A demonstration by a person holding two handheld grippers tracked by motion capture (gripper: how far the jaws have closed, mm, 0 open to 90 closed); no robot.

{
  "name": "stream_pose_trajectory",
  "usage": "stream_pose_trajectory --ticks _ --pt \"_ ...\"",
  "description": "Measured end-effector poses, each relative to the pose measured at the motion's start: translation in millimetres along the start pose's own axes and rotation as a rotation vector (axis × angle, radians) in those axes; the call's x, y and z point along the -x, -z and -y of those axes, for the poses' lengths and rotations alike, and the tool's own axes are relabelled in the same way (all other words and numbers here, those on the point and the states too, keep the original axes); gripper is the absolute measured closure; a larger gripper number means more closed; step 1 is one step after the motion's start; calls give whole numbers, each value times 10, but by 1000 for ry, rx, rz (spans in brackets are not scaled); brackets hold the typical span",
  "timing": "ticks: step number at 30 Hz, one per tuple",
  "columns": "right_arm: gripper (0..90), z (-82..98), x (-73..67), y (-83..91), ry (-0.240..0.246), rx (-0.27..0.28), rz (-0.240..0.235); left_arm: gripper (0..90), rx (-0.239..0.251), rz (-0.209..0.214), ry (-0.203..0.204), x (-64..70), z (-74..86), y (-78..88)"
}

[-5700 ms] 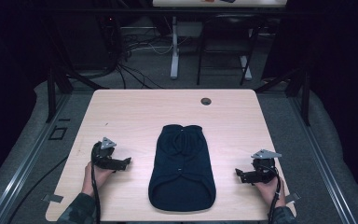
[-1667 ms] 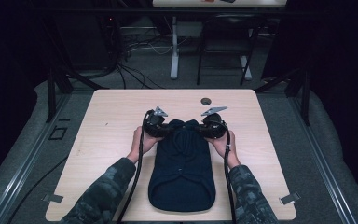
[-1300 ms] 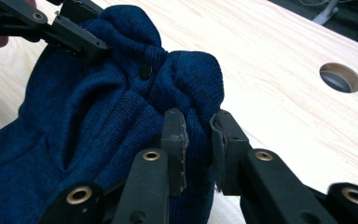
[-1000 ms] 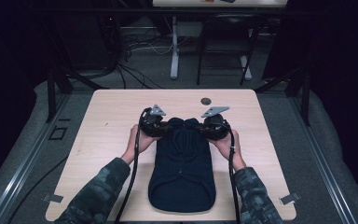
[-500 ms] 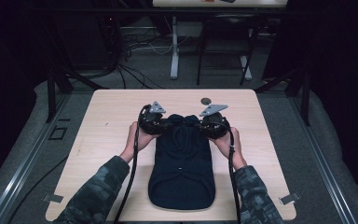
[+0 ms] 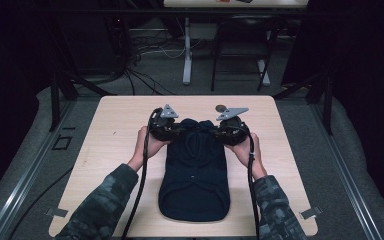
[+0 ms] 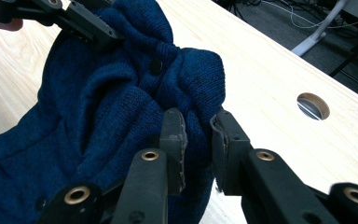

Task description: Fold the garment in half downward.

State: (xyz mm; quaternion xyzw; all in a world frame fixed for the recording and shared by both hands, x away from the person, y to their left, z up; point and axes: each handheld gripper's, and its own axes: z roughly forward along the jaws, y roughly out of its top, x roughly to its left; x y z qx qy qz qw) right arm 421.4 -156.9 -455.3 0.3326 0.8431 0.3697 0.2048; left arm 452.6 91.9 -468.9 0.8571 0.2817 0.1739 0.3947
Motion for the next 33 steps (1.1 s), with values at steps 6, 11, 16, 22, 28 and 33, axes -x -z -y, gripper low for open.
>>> stream_pose_trajectory --ticks 6,11,16,22,28,33 --pt "757 -66 12 46 -23 -11 -1 716 13 -13 -16 13 -54 39" --pt "761 -107 8 75 -20 -12 13 717 27 -18 -20 2 -73 67" --pt "760 -163 -5 113 -28 20 54 714 60 -24 -16 -12 -125 119" --pt "761 -199 -28 151 -8 39 75 712 28 7 -36 -11 -191 149" --pt "768 -171 -73 165 30 56 81 704 -10 29 -58 10 -200 163" --pt "768 -137 -111 214 64 89 87 722 35 7 -62 33 -194 198"
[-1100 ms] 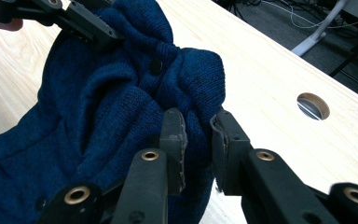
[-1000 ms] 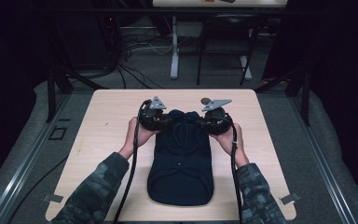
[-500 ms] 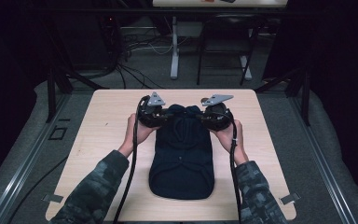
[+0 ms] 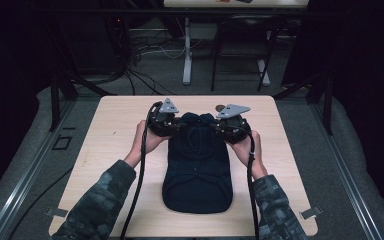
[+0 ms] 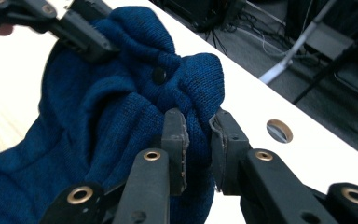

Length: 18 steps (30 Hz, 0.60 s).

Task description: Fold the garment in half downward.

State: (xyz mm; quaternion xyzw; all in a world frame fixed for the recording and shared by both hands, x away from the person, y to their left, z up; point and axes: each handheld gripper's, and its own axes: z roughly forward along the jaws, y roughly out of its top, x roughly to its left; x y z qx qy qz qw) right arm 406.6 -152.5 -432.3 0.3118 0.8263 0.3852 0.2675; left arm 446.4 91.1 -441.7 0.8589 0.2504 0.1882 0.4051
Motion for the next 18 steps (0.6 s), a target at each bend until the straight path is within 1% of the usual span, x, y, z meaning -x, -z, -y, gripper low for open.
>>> stream_pose_trajectory --ticks 1,2,3,4,5,6,8,11,14,17,18 --pt "767 17 -12 23 20 11 -16 725 20 -14 -9 42 30 34" --pt "766 38 -27 43 41 12 -26 727 22 -22 -33 70 56 48" --pt "765 65 -42 58 53 10 -34 730 25 -31 -52 102 83 54" --pt "763 96 -54 67 54 7 -40 731 27 -33 -66 128 105 56" --pt "763 128 -62 65 45 4 -48 733 27 -33 -66 128 105 56" --pt "762 156 -65 61 38 -6 -54 734 33 -34 -80 168 135 53" --pt "761 204 -61 53 16 -19 -64 733 32 -26 -84 190 148 45" --pt "758 247 -41 59 -18 -30 -82 733 28 -19 -90 212 159 41" --pt "746 268 -30 54 -41 -47 -99 735 36 -22 -102 224 154 40" --pt "728 281 -30 41 -50 -62 -112 739 39 -22 -108 234 148 43" --pt "690 302 -21 20 -58 -74 -123 740 51 -4 -128 237 142 52"
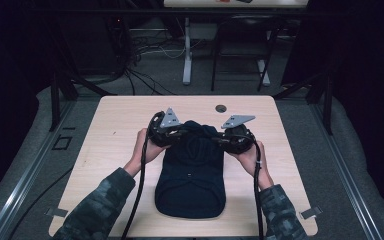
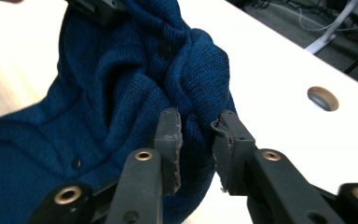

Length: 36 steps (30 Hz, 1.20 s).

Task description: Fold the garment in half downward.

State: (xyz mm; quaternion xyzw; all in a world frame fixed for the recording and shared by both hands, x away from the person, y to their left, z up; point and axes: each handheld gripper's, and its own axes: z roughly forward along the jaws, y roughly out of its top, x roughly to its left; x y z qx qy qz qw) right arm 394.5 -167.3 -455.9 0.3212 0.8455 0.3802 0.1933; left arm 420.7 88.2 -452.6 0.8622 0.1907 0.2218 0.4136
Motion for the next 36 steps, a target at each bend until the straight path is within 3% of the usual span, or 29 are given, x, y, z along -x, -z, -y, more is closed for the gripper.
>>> stream_pose_trajectory --ticks 5,11,13,16,19,27,36 --pt "595 61 88 -55 -48 -17 -36 741 25 28 -33 11 -13 16" --pt "443 94 164 -151 -77 -28 -47 741 43 55 -59 40 -30 10" --pt "501 95 174 -189 -78 -38 -42 741 34 60 -64 46 -34 7" --pt "695 91 166 -196 -61 -49 0 740 31 61 -50 21 -14 6" --pt "749 76 141 -174 -53 -41 19 735 35 86 2 -26 21 3" --pt "783 30 -39 -125 42 1 98 668 -26 139 75 -119 107 -20" --pt "784 -14 -182 -66 133 31 134 458 -86 176 88 -103 153 -85"
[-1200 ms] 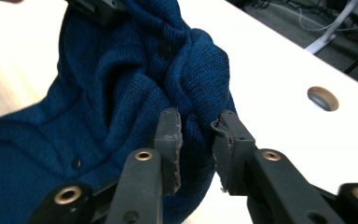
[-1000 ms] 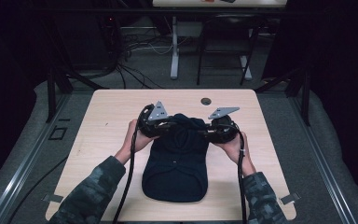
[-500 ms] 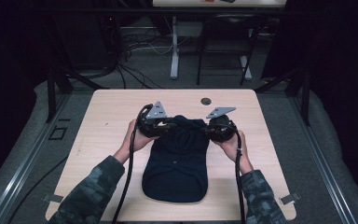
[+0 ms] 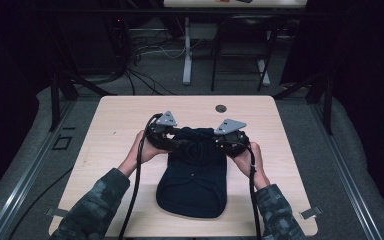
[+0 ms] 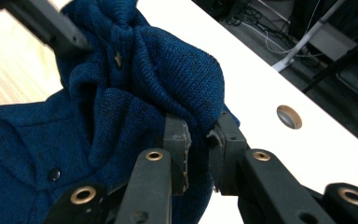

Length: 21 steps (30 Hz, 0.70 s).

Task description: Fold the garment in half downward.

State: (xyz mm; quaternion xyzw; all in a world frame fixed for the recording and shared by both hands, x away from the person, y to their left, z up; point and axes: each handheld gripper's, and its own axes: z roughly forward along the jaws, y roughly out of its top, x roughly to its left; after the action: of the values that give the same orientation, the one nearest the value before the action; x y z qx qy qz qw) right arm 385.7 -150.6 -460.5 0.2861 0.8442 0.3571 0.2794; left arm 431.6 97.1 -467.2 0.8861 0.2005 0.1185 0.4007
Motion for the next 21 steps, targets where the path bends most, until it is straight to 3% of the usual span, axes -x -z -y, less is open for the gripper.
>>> stream_pose_trajectory --ticks 2,7,12,15,18,21 --pt "783 -8 -15 9 12 -3 4 452 -16 4 -11 20 7 -25" --pt "776 8 -16 42 14 -20 -7 641 -29 7 -47 61 52 -47" --pt "742 26 -24 79 3 -46 -39 704 -27 8 -80 113 90 -59" --pt "615 56 -16 89 -23 -66 -74 712 -32 6 -92 121 110 -69" --pt "406 94 39 84 -65 -71 -103 713 -33 11 -96 125 116 -75" --pt "298 136 84 14 -99 -118 -140 713 -30 9 -106 143 104 -78"
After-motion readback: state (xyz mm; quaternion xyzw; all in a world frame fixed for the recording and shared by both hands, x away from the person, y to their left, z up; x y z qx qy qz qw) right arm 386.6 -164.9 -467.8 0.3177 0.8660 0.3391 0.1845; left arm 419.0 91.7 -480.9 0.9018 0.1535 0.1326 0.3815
